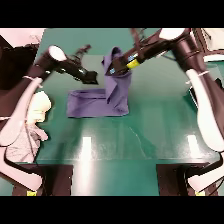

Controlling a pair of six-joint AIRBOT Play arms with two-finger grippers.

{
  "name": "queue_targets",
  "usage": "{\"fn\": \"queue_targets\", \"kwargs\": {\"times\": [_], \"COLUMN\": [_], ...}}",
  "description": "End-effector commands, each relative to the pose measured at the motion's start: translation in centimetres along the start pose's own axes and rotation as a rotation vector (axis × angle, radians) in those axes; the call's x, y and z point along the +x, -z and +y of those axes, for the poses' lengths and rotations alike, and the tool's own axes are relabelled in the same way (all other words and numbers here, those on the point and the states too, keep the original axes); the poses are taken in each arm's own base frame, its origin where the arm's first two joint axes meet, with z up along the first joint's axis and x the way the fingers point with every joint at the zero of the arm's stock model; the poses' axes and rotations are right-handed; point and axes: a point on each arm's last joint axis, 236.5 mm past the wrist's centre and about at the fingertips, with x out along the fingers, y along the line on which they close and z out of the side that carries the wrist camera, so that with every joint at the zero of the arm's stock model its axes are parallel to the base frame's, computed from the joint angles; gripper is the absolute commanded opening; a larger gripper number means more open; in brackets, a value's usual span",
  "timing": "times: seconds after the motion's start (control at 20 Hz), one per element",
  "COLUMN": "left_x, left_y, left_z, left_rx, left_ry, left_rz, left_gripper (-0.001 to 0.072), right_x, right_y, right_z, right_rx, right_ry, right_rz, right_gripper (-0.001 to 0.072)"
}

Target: Fold the shirts.

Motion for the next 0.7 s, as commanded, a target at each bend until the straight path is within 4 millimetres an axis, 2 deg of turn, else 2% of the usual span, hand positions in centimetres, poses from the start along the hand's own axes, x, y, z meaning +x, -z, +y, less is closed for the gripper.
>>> {"fn": "queue_targets", "kwargs": {"times": [0.0,0.15,0.2,0.25,0.3,0.35,0.4,0.45,0.65], "left_x": [-8.6,-14.2,-15.6,-16.6,-17.3,-17.9,-18.4,-18.6,-18.8], "left_y": [0.0,-0.4,-0.6,-0.6,-0.6,-0.5,-0.3,0.0,0.9], "left_z": [3.2,4.6,4.9,5.1,5.4,5.7,6.0,6.2,7.0], "left_rx": [0.008,-0.019,-0.025,-0.029,-0.036,-0.043,-0.049,-0.057,-0.066], "left_ry": [-0.092,-0.139,-0.153,-0.164,-0.172,-0.179,-0.183,-0.184,-0.205], "left_rz": [-0.055,-0.146,-0.175,-0.195,-0.207,-0.213,-0.215,-0.208,-0.174], "left_gripper": [0.0024,0.0025,0.0025,0.0025,0.0025,0.0025,0.0025,0.0025,0.0025], "right_x": [6.6,12.9,14.8,16.3,17.1,17.1,16.5,15.1,8.1], "right_y": [0.3,-0.3,-0.4,-0.7,-1.0,-0.9,-0.6,0.0,5.1], "right_z": [0.9,2.4,3.7,5.7,7.7,8.4,7.8,6.4,-3.9], "right_rx": [-0.091,-0.161,-0.21,-0.227,-0.223,-0.231,-0.247,-0.245,-0.056], "right_ry": [-0.034,-0.056,-0.093,-0.16,-0.219,-0.231,-0.2,-0.149,0.084], "right_rz": [0.018,-0.014,-0.037,-0.072,-0.105,-0.109,-0.097,-0.068,0.106], "right_gripper": [0.0012,0.0028,0.0185,0.0433,0.0586,0.0591,0.0586,0.0572,0.0571]}}
